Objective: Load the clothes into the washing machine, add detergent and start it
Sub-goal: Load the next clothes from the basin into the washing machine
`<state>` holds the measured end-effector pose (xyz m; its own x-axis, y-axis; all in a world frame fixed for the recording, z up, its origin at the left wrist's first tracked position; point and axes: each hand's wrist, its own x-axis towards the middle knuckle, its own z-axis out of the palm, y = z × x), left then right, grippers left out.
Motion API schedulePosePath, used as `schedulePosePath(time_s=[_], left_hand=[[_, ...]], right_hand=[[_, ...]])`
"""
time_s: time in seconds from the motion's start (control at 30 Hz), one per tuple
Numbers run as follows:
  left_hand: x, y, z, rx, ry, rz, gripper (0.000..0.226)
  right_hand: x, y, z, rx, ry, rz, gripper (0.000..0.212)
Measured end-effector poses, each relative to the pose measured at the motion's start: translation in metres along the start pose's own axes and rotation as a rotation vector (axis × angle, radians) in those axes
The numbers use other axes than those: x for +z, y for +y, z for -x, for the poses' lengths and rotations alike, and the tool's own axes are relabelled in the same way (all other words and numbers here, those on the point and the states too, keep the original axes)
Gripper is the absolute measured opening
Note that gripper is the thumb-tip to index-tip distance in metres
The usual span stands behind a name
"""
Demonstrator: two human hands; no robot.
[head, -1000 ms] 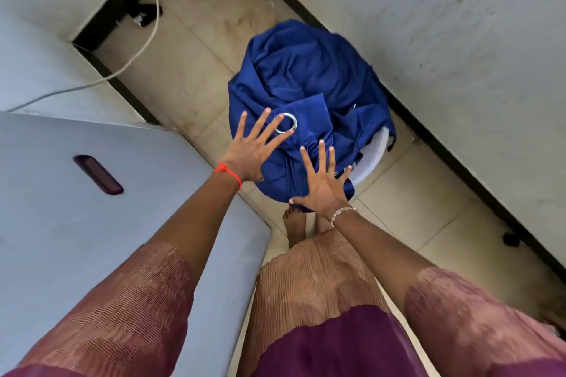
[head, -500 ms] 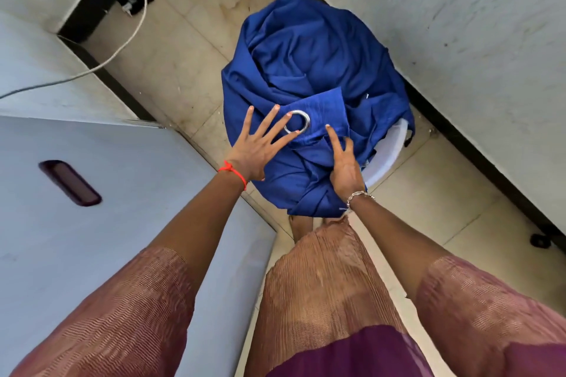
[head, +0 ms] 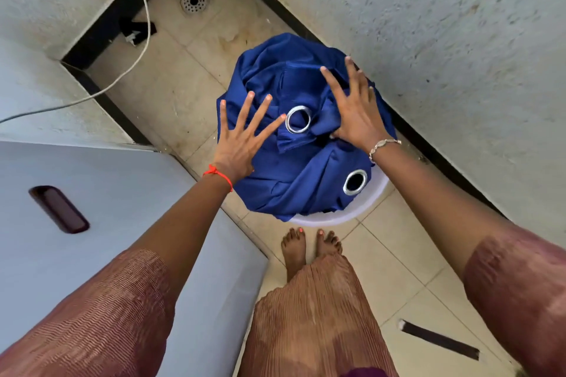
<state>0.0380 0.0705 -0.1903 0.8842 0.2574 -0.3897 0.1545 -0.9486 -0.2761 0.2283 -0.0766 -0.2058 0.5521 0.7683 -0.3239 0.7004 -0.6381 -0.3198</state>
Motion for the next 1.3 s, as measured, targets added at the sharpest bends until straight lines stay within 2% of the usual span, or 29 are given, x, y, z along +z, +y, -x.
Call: schedulePosePath(time_s=[0.1,0.2,0.3,0.37,0.47,0.53,0.6,0.77,0.93,1.17,1.3], left_hand=[[0.003,-0.006,-0.015,-0.106,-0.064,0.136,0.137],[0.017,-0.009,-0.029,-0.207,-0.187,0.336,0.139],[0.027,-0.01,-0.039,-0.177,-0.18,0.508,0.128],[0.035,-0.01,-0.042,-0.163,-0.109,0.594,0.109],[0.043,-0.006,-0.039,-0.242,-0.055,0.734,0.095],[0.041,0.0,-0.035,-0.285,-0.061,0.751,0.089],[0.034,0.003,-0.032,-0.289,-0.083,0.729,0.077],[0.012,0.008,-0.011,-0.23,-0.107,0.639,0.051],[-0.021,0.007,0.032,-0.241,-0.144,0.645,0.046],[-0.097,-0.012,0.088,-0.298,-0.038,0.735,0.035],[-0.11,-0.016,0.105,-0.27,-0.017,0.722,0.037]], right_hand=[[0.016,0.003,-0.019,0.131,-0.164,-0.036,0.139],[0.035,0.008,-0.029,0.208,-0.195,-0.16,0.13],[0.05,0.01,-0.035,0.222,-0.125,-0.14,0.112],[0.057,0.009,-0.035,0.214,-0.044,-0.142,0.108],[0.064,0.009,-0.029,0.178,0.096,-0.186,0.098],[0.063,0.008,-0.023,0.18,0.135,-0.238,0.086],[0.058,0.003,-0.018,0.179,0.117,-0.192,0.079],[0.033,-0.004,0.003,0.078,0.034,-0.023,0.076],[-0.011,-0.021,0.038,-0.039,-0.056,0.081,0.075],[-0.093,-0.058,0.089,-0.137,0.02,0.258,0.082],[-0.112,-0.07,0.111,-0.163,0.166,0.309,0.09]])
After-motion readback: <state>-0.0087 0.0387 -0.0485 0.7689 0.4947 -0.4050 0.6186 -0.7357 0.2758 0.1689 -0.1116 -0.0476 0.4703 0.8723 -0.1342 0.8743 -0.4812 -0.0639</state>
